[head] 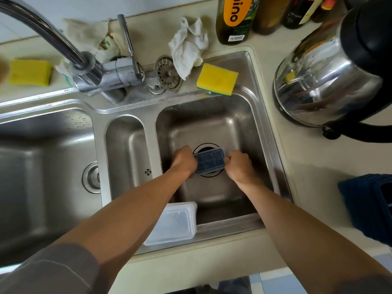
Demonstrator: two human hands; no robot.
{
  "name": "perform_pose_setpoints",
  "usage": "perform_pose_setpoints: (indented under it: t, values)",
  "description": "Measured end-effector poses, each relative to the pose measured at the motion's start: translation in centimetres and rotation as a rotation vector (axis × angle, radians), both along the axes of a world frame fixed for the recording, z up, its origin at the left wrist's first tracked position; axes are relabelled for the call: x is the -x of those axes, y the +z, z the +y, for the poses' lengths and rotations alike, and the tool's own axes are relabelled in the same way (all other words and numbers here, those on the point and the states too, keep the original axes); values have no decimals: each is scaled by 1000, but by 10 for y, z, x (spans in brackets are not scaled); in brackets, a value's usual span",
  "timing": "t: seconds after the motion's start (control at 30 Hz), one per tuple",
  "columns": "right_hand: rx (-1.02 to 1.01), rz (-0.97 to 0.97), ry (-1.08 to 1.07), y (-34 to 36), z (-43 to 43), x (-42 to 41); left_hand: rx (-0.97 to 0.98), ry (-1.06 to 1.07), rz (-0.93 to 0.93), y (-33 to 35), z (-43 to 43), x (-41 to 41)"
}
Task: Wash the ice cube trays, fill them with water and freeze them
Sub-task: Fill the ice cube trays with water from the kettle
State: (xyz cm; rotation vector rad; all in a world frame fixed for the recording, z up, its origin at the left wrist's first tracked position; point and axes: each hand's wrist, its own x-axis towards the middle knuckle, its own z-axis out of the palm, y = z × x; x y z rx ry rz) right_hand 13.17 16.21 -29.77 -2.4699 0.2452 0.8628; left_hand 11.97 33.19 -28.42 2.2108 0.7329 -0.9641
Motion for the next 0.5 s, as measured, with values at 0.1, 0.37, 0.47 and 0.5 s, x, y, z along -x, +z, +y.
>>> perform_pose_setpoints:
  t: [0.1,0.37,0.47,0.5]
  values:
    - [10,15,7,-2,1,-2,24,33,42,0,-1,-5]
    - [-2,65,-11,-11,0,-4,90,186,102,-1,-1,-13]
    - [-15,95,-36,-14,1,-3,118,232,95,-4,1,-14]
    - [-24,108,-53,-14,1,-3,124,238,94,-5,2,-15]
